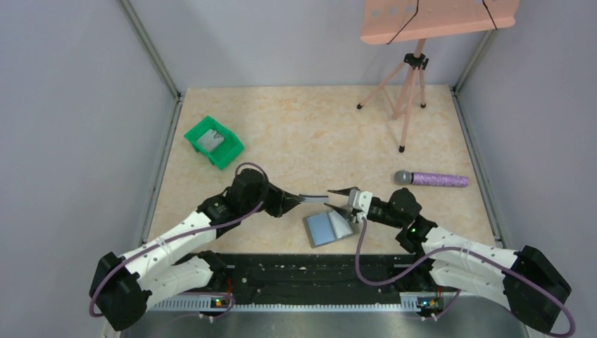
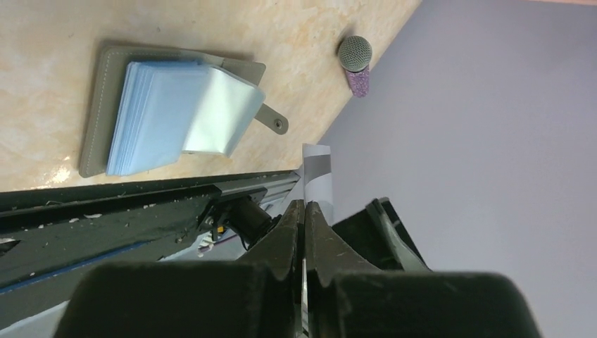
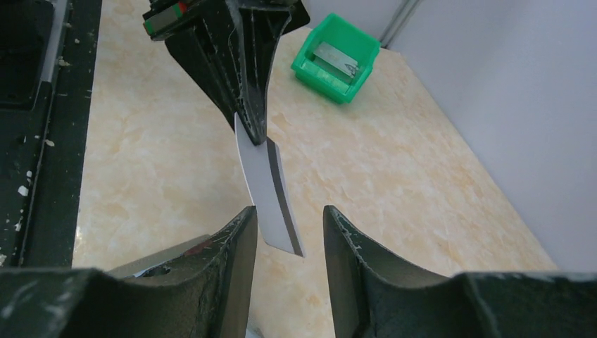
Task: Take the credit cards out of the card holder
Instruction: Place the credit card in the storage box.
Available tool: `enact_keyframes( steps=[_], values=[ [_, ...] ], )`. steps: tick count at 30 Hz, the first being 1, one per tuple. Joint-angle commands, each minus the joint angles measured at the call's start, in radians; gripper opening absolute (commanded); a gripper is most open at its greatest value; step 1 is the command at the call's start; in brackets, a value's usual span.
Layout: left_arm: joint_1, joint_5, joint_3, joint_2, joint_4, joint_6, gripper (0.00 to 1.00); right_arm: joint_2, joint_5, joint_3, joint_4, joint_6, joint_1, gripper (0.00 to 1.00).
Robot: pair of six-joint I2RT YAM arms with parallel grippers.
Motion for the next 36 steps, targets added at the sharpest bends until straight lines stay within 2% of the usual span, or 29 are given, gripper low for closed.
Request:
enact_keyframes(
  steps=[1, 7, 10, 24, 31, 34, 36],
  values=[
    [-0.002, -0.005, 0.041, 0.037, -0.004, 0.071, 0.00, -0.014, 0.036, 0.103, -0.127, 0.076, 0.027, 0.40],
    [-0.002, -0.043, 0.023, 0.048, -0.013, 0.077, 0.00, -0.003, 0.119, 0.165, -0.293, 0.055, 0.097, 0.41],
    [-0.003, -0.049, 0.019, 0.045, -0.016, 0.078, 0.00, 0.017, 0.166, 0.187, -0.346, 0.059, 0.122, 0.45],
    [-0.002, -0.049, -0.011, 0.058, -0.022, 0.045, 0.00, 0.264, 0.526, 0.344, -0.395, 0.101, 0.303, 0.43],
    [-0.002, -0.033, -0.030, 0.045, 0.005, 0.023, 0.00, 0.326, 0.569, 0.369, -0.378, 0.095, 0.330, 0.32],
    [-0.002, -0.038, -0.016, 0.034, -0.004, 0.053, 0.00, 0.338, 0.565, 0.368, -0.386, 0.095, 0.330, 0.21],
    [-0.002, -0.044, -0.005, 0.028, -0.011, 0.061, 0.00, 0.343, 0.578, 0.371, -0.383, 0.099, 0.330, 0.06]
  ],
)
